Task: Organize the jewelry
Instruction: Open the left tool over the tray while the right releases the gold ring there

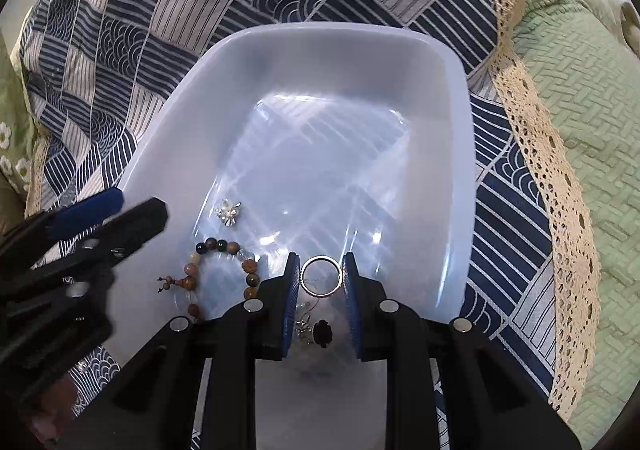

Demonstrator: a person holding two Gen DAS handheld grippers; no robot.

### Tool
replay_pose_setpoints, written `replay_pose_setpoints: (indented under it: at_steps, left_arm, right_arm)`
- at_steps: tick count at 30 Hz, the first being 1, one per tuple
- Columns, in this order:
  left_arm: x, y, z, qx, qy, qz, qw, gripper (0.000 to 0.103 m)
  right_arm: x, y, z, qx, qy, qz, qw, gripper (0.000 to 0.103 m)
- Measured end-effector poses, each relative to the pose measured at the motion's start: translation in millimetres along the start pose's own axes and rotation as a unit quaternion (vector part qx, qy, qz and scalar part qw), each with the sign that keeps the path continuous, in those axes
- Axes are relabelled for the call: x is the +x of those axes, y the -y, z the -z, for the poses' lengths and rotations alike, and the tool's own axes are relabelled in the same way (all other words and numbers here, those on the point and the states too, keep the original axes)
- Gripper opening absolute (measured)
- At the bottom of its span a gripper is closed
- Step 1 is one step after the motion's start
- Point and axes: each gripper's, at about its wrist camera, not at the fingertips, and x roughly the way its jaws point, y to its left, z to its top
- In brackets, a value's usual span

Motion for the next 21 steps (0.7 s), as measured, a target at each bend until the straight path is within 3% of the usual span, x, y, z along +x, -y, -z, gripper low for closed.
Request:
replay_pose_setpoints:
  at_steps: [3,5,7,14,16,20,21]
  left_arm:
    - [-12.8,-4.0,-1.2,0.004,0.012,-0.008,0.9999,0.049]
    - [-16.8,-9.5,1.0,-0.008,0.008,0.001,0.9999,0.049]
    - [-19.7,-15.2,4.8,-0.023,0.005,0.009,0.9997,0.049]
    - [-43.1,-35.2,12.2,-0.039,0.014,0.01,0.9991,0.049]
    - [-55.7,-44.1,14.2,-0.039,0.019,0.008,0.999,0.062]
    - [-81.5,-67.8,24.3,-0.038,0.025,-0.009,0.9989,0.071]
    - [-86.9,-73.8,27.3,-0.039,0.025,-0.015,0.9988,0.078]
  right_arm:
    - [1.0,-3.2,0.8,-0.005,-0.002,0.009,1.0,0.023]
    - [0.5,-4.9,1.6,-0.006,-0.001,0.011,1.0,0.03]
    - [-2.2,-6.4,2.3,-0.009,0.007,0.014,1.0,0.045]
    - [-19.3,-7.6,2.2,0.002,0.025,0.006,1.0,0.047]
    - [-30.6,-11.1,3.0,0.003,0.036,0.002,0.999,0.06]
    - [-54.5,-29.4,8.0,-0.008,0.055,-0.009,0.998,0.072]
    - [-58.3,-34.2,9.1,-0.01,0.059,-0.013,0.998,0.077]
